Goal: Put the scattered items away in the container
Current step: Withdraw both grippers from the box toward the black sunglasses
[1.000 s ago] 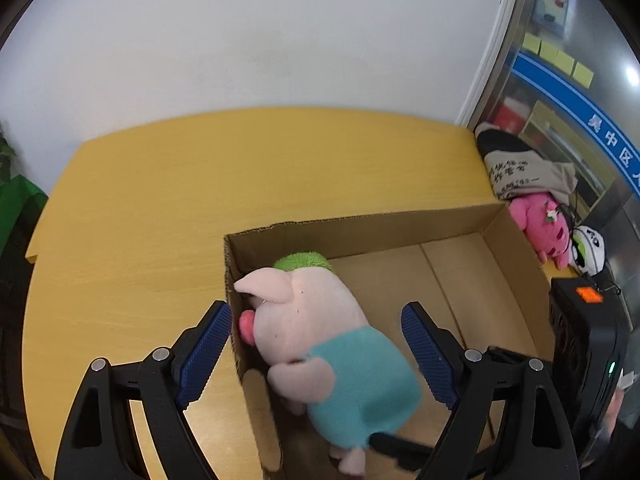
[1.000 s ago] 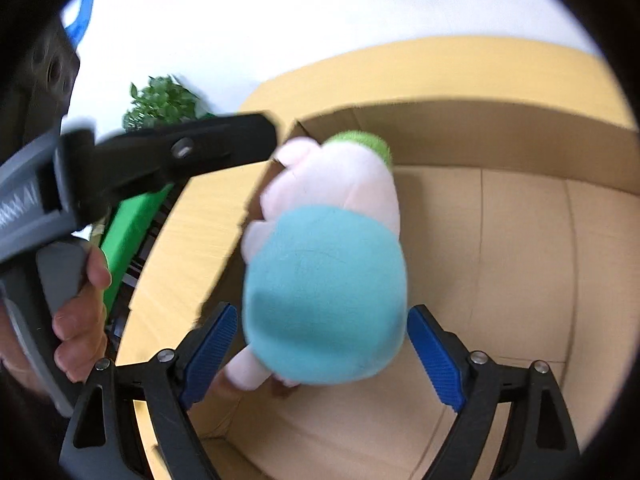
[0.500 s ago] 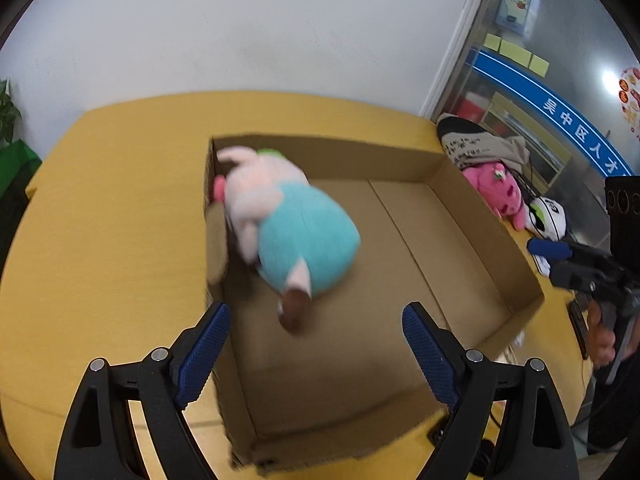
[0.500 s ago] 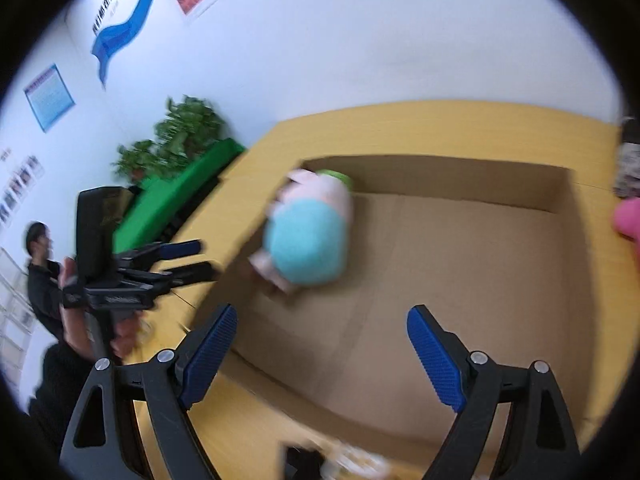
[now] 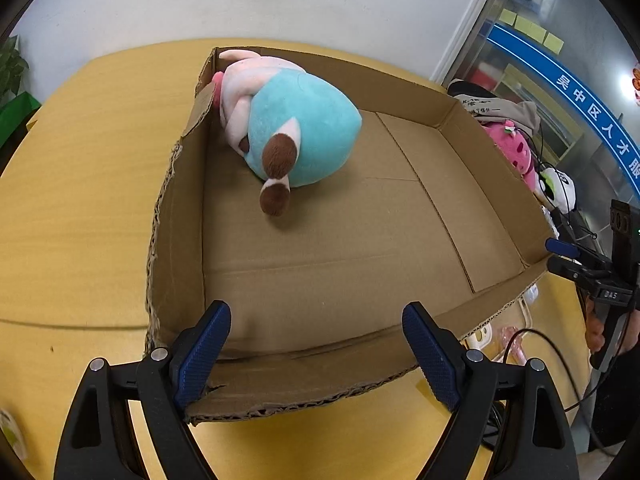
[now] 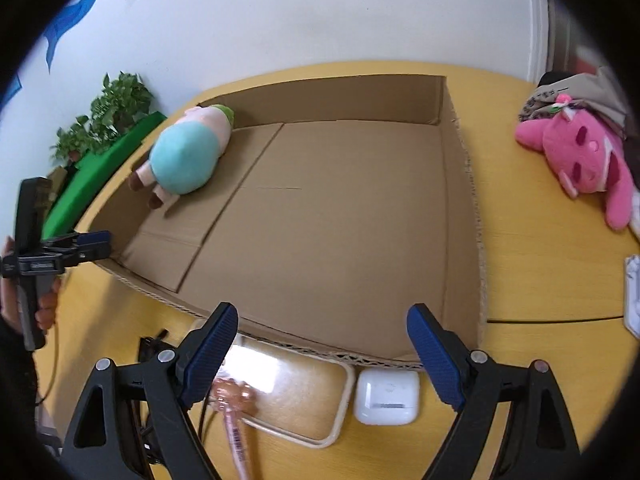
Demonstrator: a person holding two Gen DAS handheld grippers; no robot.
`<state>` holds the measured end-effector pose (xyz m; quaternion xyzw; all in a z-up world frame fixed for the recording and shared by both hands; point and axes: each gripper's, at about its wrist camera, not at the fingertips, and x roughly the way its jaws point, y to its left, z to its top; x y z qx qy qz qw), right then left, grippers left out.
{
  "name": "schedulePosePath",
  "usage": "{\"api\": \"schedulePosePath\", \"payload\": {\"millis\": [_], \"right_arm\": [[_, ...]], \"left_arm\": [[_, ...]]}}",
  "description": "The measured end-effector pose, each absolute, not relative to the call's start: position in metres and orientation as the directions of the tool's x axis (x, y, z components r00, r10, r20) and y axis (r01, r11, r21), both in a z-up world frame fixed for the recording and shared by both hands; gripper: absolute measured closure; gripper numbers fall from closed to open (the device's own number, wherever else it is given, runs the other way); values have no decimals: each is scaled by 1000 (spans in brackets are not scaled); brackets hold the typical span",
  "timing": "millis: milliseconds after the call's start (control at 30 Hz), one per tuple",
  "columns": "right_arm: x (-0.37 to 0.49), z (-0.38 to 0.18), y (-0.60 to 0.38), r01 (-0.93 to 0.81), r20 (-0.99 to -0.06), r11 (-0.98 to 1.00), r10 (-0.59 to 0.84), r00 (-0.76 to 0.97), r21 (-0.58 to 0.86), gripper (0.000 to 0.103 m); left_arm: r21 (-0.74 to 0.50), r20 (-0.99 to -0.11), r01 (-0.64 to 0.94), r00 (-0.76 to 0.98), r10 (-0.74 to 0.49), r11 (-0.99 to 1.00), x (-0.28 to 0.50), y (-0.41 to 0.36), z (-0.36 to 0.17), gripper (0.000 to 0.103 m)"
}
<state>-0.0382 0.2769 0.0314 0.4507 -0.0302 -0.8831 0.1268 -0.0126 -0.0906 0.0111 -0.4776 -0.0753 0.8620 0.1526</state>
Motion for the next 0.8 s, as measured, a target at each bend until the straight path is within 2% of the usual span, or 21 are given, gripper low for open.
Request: {"api": "schedulePosePath", "payload": {"millis": [167,267,333,433,567,800], "right_arm": [[-26,31,271,194,-781,-967,-249,-573,167,15],[-14,41,271,169,-768,-975,-218,-602,145,15],[-5,52,270,174,-740,-976,-213,-639,131,15],[15,74,255,179,-688,-981,-184,-702,80,15],[35,95,237,182,-626,-982,-175,-760,53,15],[46,105,216,183,-593,-983,-149,-791,3,15]], "left_arm": [[-272,-796,-176,-512,324,-946,-1,-85,12,12],[-225,-776,-164,-566,279,-960,10,-79,23,12],[-186,-734,-164,-632,248,-969,25,-71,41,12],[-168,-657,-198,-708,260,-966,47,-53,70,0],[-140,-579,-225,-772,264,-964,74,-30,92,0],[-143,-506,-218,-822,261,-965,105,-11,99,0]]}}
